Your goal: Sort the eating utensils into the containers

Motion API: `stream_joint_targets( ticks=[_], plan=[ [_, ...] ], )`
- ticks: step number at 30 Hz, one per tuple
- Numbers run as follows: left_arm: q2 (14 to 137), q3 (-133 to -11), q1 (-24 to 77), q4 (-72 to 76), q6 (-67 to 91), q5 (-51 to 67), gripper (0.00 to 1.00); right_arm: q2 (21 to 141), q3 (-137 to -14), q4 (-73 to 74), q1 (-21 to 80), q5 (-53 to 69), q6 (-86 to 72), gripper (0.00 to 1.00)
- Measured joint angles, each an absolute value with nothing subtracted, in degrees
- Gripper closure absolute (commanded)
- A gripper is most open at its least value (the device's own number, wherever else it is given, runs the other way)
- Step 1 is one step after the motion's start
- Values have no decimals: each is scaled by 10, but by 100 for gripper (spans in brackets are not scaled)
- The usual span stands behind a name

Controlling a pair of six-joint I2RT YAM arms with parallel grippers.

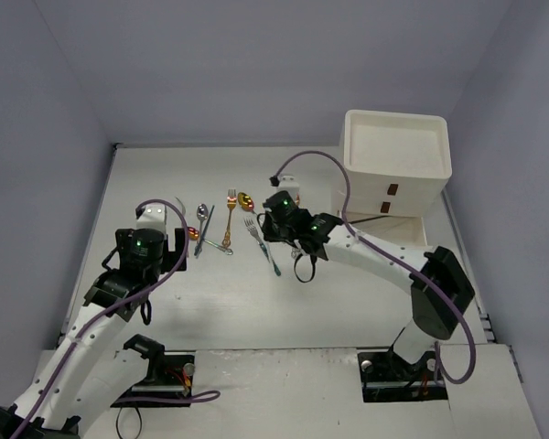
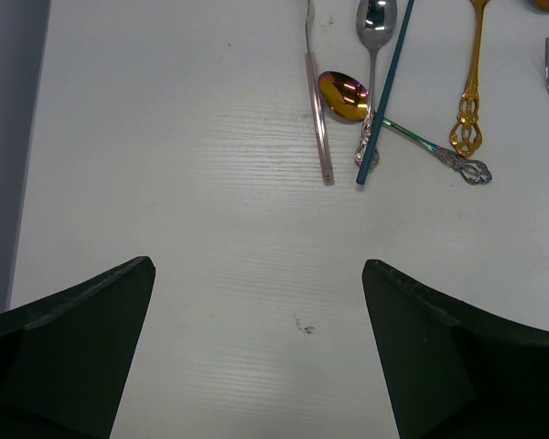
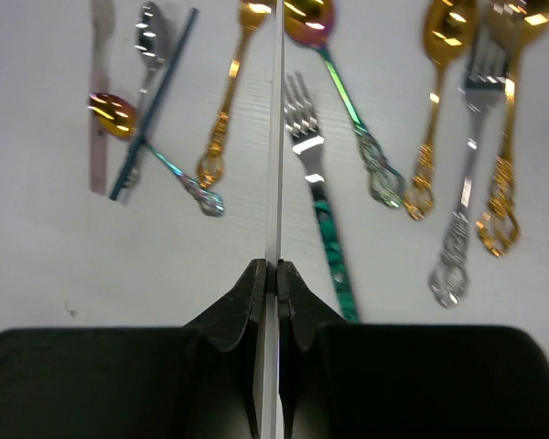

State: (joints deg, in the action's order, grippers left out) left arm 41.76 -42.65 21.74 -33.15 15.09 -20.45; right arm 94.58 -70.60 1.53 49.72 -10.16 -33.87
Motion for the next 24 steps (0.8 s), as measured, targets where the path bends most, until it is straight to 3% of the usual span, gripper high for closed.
stream_joint_targets(
  ticks=[13, 24],
  plan=[
    [419, -427, 218, -331, 151, -204, 3, 653, -426, 41, 279, -80, -594, 100],
    [420, -427, 218, -331, 152, -204, 3, 605, -372, 50, 103, -97, -710, 100]
  ],
)
